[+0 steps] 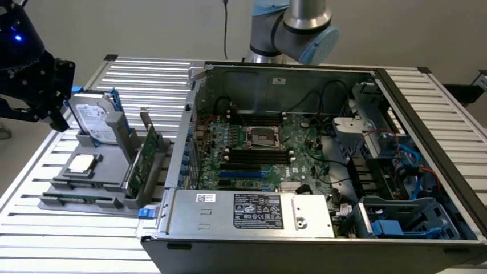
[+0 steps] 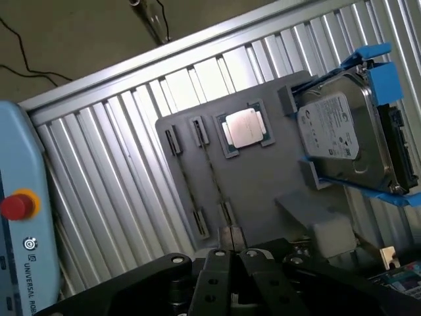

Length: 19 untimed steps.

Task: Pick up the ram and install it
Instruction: 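Pick up the ram and move it above insertion slot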

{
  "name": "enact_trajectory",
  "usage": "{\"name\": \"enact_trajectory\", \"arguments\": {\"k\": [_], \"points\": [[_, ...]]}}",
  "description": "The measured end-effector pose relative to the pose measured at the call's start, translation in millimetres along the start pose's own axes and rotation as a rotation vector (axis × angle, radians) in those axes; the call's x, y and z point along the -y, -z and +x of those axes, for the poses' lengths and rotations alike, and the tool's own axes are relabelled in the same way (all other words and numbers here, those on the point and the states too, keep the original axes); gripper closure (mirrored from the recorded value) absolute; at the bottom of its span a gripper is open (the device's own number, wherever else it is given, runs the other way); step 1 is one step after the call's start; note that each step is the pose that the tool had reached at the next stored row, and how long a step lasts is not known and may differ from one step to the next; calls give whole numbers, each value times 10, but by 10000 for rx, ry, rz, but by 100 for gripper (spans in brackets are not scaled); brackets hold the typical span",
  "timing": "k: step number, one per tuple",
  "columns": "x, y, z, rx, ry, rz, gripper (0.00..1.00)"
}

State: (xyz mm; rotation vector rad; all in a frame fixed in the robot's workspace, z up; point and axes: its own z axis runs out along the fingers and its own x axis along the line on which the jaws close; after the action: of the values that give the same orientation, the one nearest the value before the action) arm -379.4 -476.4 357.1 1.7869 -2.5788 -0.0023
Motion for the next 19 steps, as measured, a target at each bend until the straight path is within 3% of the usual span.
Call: {"name": "enact_trajectory", "arguments": {"k": [12, 16, 19], "points": [[-3, -9, 3, -6, 2119, 7, 89], [-3, -8, 4, -4, 2135, 6, 83], [-7, -35, 17, -5, 2138, 6, 69]]}}
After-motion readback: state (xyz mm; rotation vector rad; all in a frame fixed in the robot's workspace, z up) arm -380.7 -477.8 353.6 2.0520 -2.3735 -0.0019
